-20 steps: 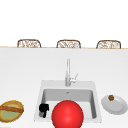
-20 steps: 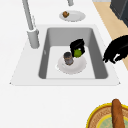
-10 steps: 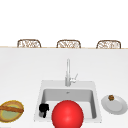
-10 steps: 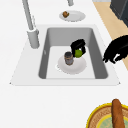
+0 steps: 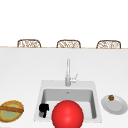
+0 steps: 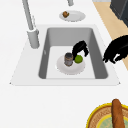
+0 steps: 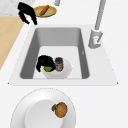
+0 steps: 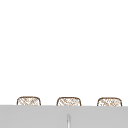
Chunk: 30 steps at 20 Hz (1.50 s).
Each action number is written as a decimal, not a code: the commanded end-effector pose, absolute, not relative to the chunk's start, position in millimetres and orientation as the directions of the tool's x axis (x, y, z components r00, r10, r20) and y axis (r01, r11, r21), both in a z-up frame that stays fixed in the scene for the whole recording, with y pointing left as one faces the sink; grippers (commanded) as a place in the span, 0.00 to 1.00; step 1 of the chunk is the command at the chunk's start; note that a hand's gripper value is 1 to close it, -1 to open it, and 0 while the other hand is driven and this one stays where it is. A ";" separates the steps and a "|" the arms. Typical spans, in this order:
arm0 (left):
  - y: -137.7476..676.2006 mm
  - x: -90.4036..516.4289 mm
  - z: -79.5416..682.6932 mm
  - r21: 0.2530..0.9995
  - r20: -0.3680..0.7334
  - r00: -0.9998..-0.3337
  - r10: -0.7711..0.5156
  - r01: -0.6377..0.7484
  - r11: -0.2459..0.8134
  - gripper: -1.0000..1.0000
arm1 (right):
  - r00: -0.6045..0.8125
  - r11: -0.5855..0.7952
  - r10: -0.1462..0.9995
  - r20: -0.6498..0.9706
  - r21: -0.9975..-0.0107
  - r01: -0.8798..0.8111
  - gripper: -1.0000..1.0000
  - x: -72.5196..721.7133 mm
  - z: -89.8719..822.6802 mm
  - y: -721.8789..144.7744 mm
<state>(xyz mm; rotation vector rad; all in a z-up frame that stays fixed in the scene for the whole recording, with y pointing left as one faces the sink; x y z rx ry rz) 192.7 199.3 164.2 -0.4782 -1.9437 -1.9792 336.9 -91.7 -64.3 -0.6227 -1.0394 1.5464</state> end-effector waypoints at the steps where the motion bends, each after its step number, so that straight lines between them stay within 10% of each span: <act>1: 199.3 192.7 164.2 0.891 0.454 -0.891 0.003 0.454 -0.019 0.50 | -0.250 -0.002 0.958 0.144 -0.863 -0.506 0.00 337.1 -67.9 -90.0; 30: 199.3 192.7 164.2 0.891 0.454 -0.891 0.003 0.454 -0.019 0.50 | -0.275 -0.030 0.946 0.174 -0.795 -0.606 0.00 343.8 53.9 -92.7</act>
